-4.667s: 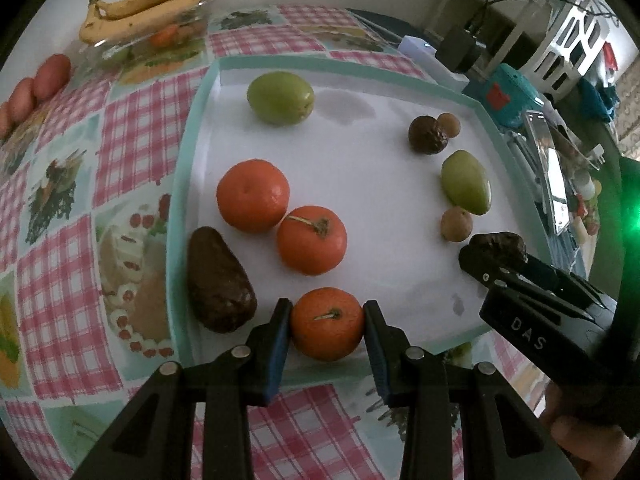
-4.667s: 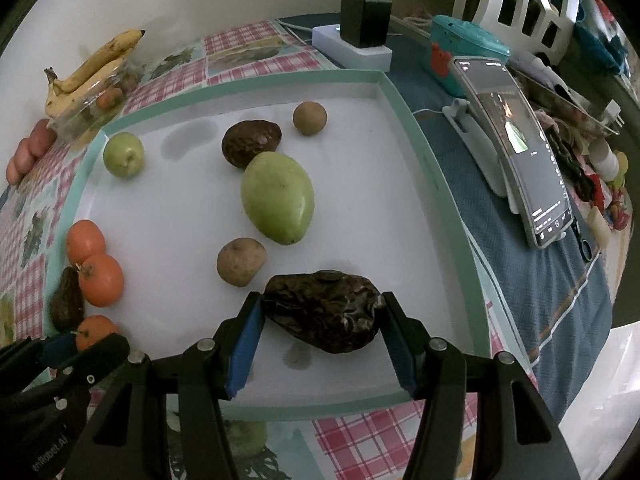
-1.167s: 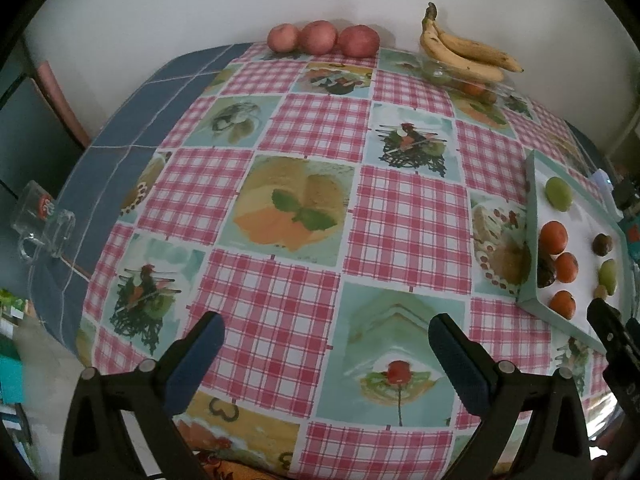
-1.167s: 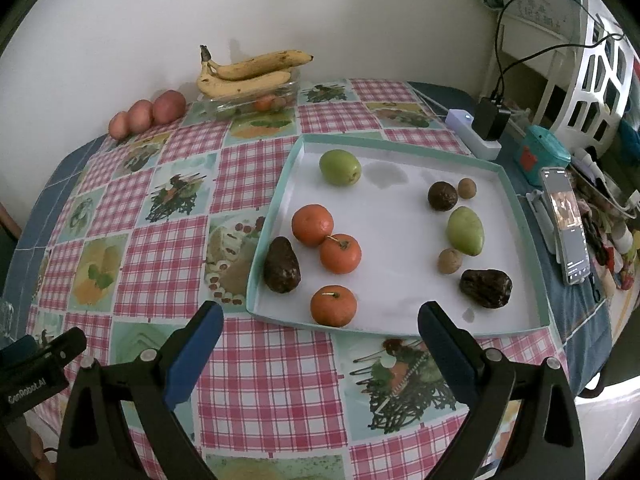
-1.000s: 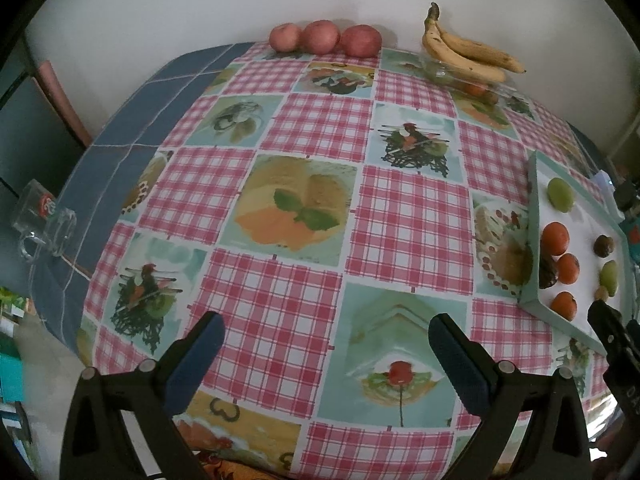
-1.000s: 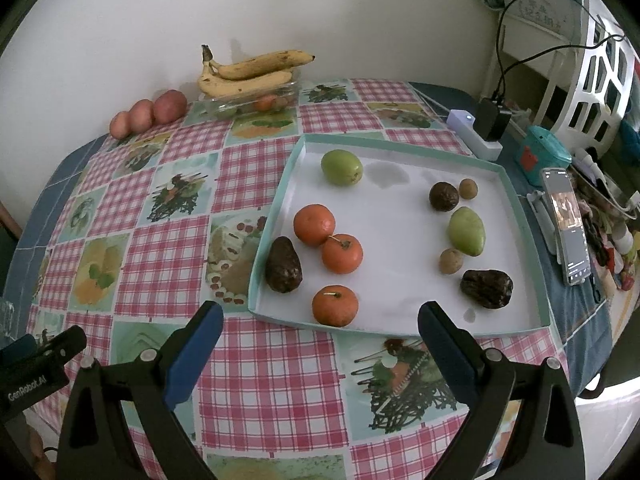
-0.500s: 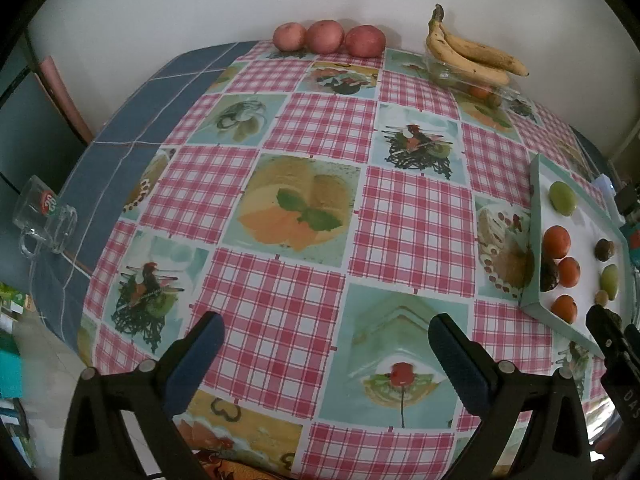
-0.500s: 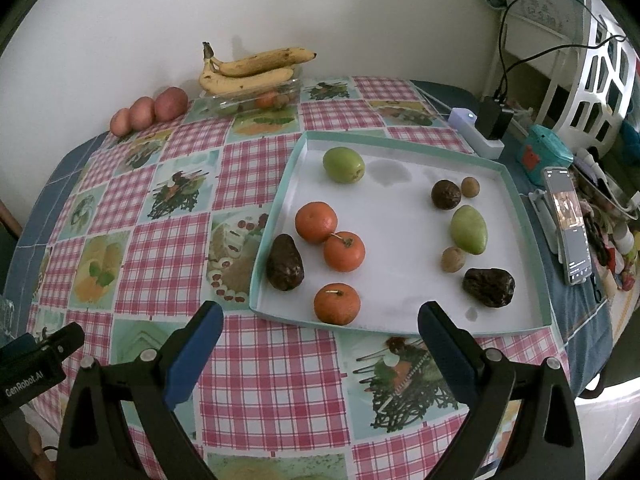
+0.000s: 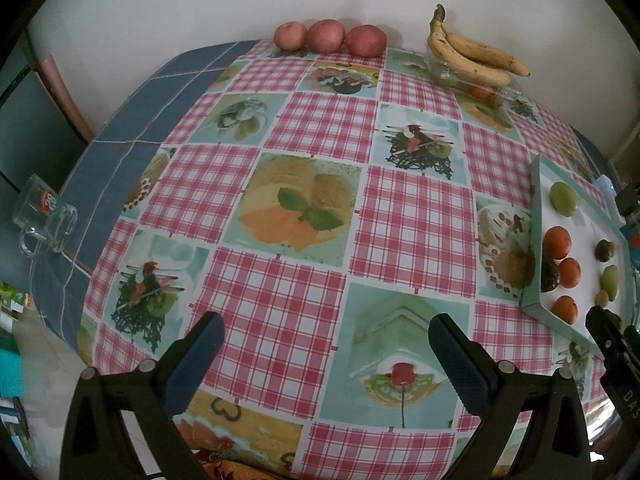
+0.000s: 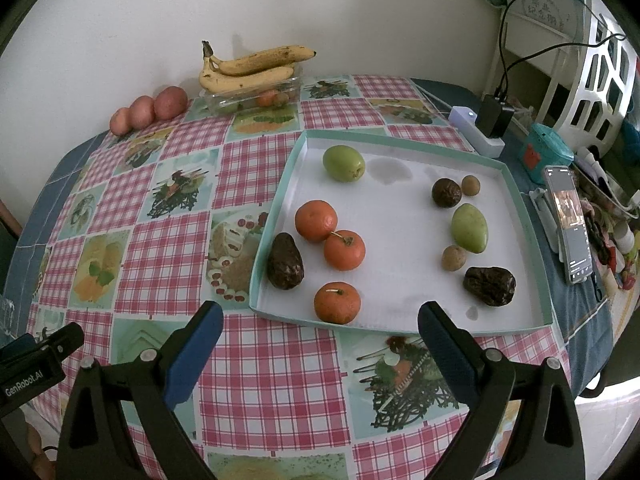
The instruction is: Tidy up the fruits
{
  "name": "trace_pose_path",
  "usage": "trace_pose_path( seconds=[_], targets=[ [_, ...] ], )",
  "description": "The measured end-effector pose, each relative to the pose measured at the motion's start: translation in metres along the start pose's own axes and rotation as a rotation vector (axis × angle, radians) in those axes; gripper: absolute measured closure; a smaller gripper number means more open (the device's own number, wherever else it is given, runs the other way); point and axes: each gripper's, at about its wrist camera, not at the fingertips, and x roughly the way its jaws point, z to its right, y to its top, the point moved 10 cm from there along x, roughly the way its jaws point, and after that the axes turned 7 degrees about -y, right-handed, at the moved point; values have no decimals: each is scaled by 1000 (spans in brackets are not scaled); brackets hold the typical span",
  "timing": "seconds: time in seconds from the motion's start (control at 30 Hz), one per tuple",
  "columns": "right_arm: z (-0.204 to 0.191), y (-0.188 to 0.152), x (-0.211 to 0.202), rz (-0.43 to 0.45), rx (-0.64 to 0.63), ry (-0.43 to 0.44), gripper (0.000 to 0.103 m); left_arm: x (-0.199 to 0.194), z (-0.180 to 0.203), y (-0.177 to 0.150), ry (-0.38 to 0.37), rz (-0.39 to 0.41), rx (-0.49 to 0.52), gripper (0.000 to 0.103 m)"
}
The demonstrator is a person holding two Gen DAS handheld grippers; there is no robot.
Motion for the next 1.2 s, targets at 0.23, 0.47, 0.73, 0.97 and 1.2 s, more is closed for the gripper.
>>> trace_pose_path(
  seconds=[0.23,0.47,0.73,0.97,1.2],
  targets=[
    [0,0,0,0,0,0,5,0,-1,1,0,1,-3,0],
    [0,0,1,0,-1,1,5,0,-1,1,1,2,-4,0],
    [0,0,1,0,0,1,5,0,-2,0,-2,-4,-21,0],
    [-1,0,1,-1,0,1,5,0,-1,-1,1,-6,-26,0],
    [-1,0,1,-1,0,1,5,1,-1,-2,5,-6,-26,0]
  ],
)
